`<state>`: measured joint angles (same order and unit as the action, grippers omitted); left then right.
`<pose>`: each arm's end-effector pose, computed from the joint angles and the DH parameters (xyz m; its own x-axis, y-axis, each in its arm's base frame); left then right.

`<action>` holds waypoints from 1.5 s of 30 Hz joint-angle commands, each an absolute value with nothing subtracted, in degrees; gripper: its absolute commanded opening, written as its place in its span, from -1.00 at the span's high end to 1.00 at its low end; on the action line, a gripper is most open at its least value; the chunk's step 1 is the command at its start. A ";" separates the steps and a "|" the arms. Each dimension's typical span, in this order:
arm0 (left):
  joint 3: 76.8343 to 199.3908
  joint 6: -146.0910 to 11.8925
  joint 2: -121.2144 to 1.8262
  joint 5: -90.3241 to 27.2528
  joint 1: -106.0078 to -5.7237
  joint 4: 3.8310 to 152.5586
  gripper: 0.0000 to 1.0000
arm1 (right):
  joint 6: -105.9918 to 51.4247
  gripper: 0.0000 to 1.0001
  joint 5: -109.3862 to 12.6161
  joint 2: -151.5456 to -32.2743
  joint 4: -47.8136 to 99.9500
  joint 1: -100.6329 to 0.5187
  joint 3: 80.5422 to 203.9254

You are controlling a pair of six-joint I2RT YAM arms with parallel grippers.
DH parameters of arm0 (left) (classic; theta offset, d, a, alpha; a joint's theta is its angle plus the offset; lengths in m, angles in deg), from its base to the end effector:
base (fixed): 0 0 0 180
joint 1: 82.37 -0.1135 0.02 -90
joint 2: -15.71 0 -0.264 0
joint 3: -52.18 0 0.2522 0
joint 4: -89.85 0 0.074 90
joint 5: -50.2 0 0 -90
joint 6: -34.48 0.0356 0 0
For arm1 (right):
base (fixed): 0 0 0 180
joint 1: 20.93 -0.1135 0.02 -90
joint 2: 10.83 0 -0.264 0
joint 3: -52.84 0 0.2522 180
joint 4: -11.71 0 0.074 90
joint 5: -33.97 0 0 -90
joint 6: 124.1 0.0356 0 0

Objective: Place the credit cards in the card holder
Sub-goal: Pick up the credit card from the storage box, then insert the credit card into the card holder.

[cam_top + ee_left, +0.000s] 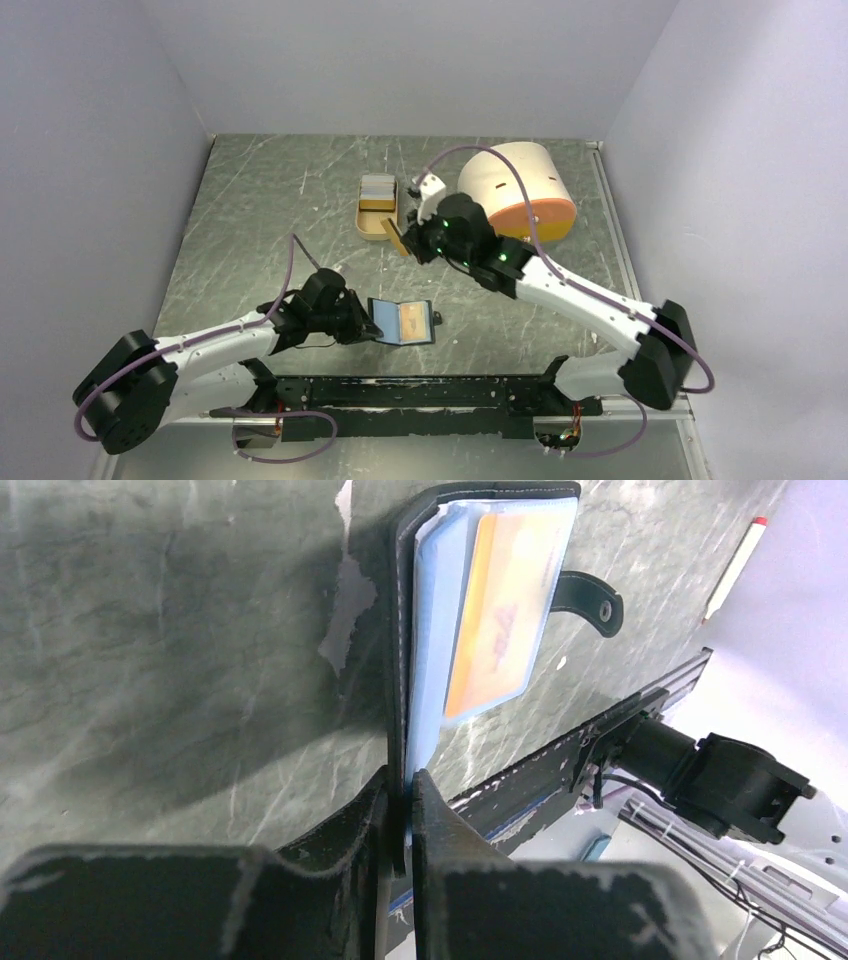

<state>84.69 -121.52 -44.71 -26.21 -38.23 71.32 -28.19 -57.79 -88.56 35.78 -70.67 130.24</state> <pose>0.1286 -0.1365 0.1463 -0.9361 -0.3290 -0.1247 -0.1525 0.6989 -0.6988 0.2050 0.2404 0.3247 -0.3422 -0.2449 -0.9071 -0.7132 0.6962 0.0811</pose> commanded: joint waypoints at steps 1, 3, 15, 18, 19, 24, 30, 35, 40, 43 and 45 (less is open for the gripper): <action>85.11 -121.27 -48.02 -21.94 -38.96 75.80 0.68 | -11.59 1.00 -57.88 -80.43 33.45 -73.40 120.26; 86.19 -120.39 -48.62 -23.35 -39.01 73.18 0.60 | -7.27 1.00 -56.82 -78.26 32.74 -75.31 116.58; 82.37 -121.66 -42.51 -28.27 -38.99 69.50 0.48 | 7.30 1.00 -56.17 -74.53 19.52 -78.40 97.06; 82.48 -121.57 -43.19 -28.26 -39.01 69.15 0.62 | 10.96 1.00 -55.17 -75.54 15.12 -78.40 93.94; 82.73 -121.36 -43.39 -28.76 -38.97 68.54 0.62 | 12.26 1.00 -54.67 -75.77 12.95 -78.35 92.59; 83.16 -120.56 -43.83 -30.14 -38.97 66.59 0.52 | 15.60 1.00 -54.50 -78.00 8.44 -78.41 89.49; 83.55 -118.89 -46.64 -29.70 -38.97 67.88 0.82 | 20.93 1.00 -54.30 -79.80 2.24 -78.41 86.53; 83.77 -117.64 -50.66 -27.31 -38.03 71.75 0.82 | 25.23 1.00 -54.67 -79.91 -0.35 -78.19 83.40; 84.55 -117.71 -54.52 -25.34 -36.29 74.84 0.82 | 24.65 1.00 -54.12 -81.79 1.69 -77.98 84.00; 84.81 -118.10 -55.21 -25.58 -36.01 74.49 0.82 | 26.04 1.00 -55.90 -80.72 1.29 -77.97 81.95; 84.69 -118.38 -54.94 -25.83 -35.95 74.23 0.81 | 26.01 1.00 -56.49 -80.24 1.79 -77.75 81.22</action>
<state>84.80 -119.35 -54.11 -25.56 -36.61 75.73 24.38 -54.22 -81.31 2.42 -78.10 83.13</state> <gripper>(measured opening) 0.094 0.010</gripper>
